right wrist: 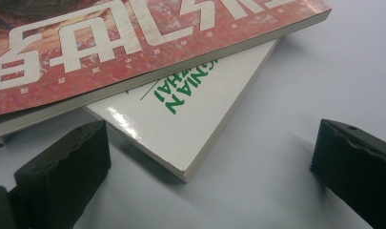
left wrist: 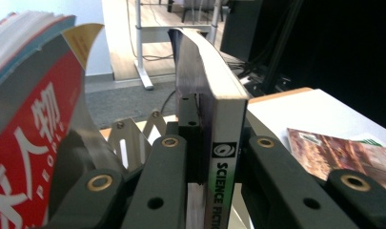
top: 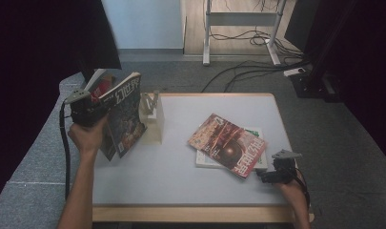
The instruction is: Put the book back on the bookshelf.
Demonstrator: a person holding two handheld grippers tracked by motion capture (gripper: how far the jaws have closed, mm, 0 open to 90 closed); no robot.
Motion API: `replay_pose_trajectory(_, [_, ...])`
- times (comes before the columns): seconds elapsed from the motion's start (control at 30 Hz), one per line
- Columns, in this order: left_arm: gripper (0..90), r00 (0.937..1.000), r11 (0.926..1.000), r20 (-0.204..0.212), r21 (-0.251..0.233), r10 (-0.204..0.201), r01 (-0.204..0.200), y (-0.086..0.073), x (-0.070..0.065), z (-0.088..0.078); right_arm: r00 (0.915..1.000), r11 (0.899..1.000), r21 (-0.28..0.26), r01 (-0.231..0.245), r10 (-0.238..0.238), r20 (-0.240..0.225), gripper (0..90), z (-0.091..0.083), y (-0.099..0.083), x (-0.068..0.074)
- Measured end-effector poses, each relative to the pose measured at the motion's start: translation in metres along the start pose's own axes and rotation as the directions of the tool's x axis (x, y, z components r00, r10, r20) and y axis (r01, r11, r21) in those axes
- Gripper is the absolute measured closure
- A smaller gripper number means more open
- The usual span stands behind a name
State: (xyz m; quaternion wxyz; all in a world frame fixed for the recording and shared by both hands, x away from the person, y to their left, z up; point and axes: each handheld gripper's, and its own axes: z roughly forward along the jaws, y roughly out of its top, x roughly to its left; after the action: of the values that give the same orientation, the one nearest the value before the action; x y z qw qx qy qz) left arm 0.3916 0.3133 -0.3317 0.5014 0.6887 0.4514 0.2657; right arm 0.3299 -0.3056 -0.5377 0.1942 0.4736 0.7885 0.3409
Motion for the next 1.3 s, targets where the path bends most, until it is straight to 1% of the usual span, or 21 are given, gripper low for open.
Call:
replay_pose_trajectory(0.13, [82.1, 0.9997, 0.9988, -0.01, 0.044, 0.02, -0.02, 0.0, -0.002, -0.005, 1.0, 1.0, 0.0, 0.001, -0.001, 0.0, 0.0, 0.0, 0.0, 0.0])
replay_pose_trajectory(0.2, [82.1, 0.9989, 0.9967, -0.025, 0.072, 0.04, -0.038, -0.001, -0.005, -0.008, 1.0, 1.0, 0.0, 0.0, 0.0, 0.0, 0.0, 0.0, 0.0, 0.0])
replay_pose_trajectory(0.27, [81.9, 0.9986, 0.9944, -0.027, 0.097, 0.045, -0.042, -0.002, -0.006, -0.011, 1.0, 1.0, 0.0, 0.001, -0.001, 0.0, 0.0, 0.0, 0.0, 0.0])
replay_pose_trajectory(0.47, [81.8, 0.9996, 0.9902, -0.017, 0.138, 0.023, -0.02, -0.007, -0.003, -0.021, 1.0, 1.0, -0.002, 0.002, -0.002, 0.0, 0.0, 0.0, 0.0, 0.0])
replay_pose_trajectory(0.6, [81.5, 0.9996, 0.9839, -0.002, 0.177, 0.026, -0.026, -0.009, -0.004, -0.025, 1.0, 1.0, -0.001, 0.002, -0.002, 0.001, 0.0, 0.0, 0.0, 0.0])
replay_pose_trajectory(0.63, [81.2, 0.9998, 0.9824, 0.007, 0.186, 0.02, -0.021, -0.009, -0.003, -0.026, 1.0, 1.0, -0.001, 0.003, -0.003, 0.0, 0.0, 0.0, 0.0, 0.0])
replay_pose_trajectory(0.7, [80.8, 0.9998, 0.9798, 0.009, 0.199, 0.019, -0.02, -0.01, -0.002, -0.028, 1.0, 1.0, -0.001, 0.003, -0.003, 0.001, 0.0, 0.0, 0.0, 0.0])
replay_pose_trajectory(0.77, [80.2, 0.9998, 0.9775, 0.02, 0.211, 0.008, -0.012, -0.011, 0.0, -0.029, 1.0, 1.0, -0.001, 0.002, -0.002, 0.001, 0.0, 0.0, 0.0, 0.0])
replay_pose_trajectory(0.9, [79.8, 0.9997, 0.9713, 0.025, 0.238, -0.003, -0.003, -0.011, 0.003, -0.03, 1.0, 1.0, 0.0, 0.002, -0.002, 0.001, 0.0, 0.0, 0.0, 0.0])
replay_pose_trajectory(1.03, [79.4, 0.9984, 0.9603, 0.054, 0.279, -0.017, 0.001, -0.007, 0.002, -0.028, 1.0, 1.0, -0.001, 0.002, -0.002, 0.001, 0.0, 0.0, 0.0, 0.0])
replay_pose_trajectory(1.1, [80.6, 0.9986, 0.9548, 0.054, 0.297, -0.005, -0.011, -0.004, 0.0, -0.027, 1.0, 1.0, 0.0, 0.003, -0.003, 0.001, 0.0, 0.0, 0.0, 0.0])
replay_pose_trajectory(1.17, [81.9, 0.9988, 0.954, 0.049, 0.299, 0.001, -0.015, -0.003, -0.002, -0.026, 1.0, 1.0, 0.001, 0.002, -0.002, 0.001, 0.0, 0.0, 0.0, 0.0])
replay_pose_trajectory(1.3, [82.5, 0.9991, 0.9614, 0.043, 0.275, 0.003, -0.015, -0.003, -0.003, -0.024, 1.0, 1.0, 0.001, 0.002, -0.002, 0.001, 0.0, 0.0, 0.0, 0.0])
